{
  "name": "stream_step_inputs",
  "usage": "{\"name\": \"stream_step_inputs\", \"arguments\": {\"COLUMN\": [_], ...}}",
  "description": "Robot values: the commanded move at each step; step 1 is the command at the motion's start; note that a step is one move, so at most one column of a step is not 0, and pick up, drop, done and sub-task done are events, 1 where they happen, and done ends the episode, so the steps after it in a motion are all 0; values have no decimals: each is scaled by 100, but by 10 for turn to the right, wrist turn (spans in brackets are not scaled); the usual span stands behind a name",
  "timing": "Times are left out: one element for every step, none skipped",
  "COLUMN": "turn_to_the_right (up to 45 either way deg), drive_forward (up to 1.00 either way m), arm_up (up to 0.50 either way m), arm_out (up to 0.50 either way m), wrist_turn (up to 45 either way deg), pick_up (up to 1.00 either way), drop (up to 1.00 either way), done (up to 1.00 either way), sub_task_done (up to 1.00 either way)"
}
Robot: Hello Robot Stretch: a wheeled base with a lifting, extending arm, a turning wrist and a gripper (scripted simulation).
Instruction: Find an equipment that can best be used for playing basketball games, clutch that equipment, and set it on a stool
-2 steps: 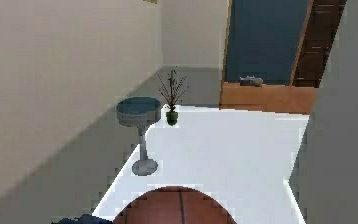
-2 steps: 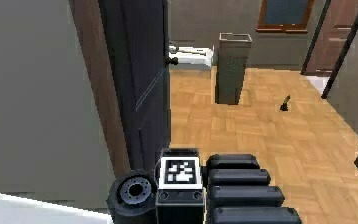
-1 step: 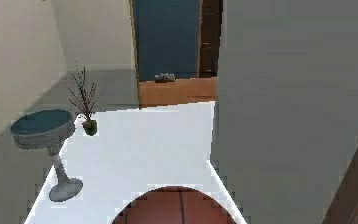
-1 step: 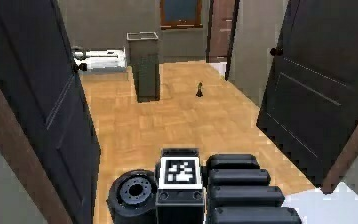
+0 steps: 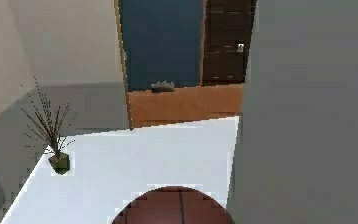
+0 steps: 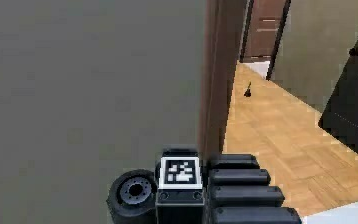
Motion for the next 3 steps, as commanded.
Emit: {"name": "stream_step_inputs", "arguments": {"turn_to_the_right": [-450, -450, -450], "drive_forward": [0, 0, 0], "arm_up": [0, 0, 0], "arm_out": [0, 0, 0], "wrist_turn": [0, 0, 0], "pick_up": [0, 0, 0], "drop": [0, 0, 0], "done": [0, 0, 0], "sub_task_done": [0, 0, 0]}}
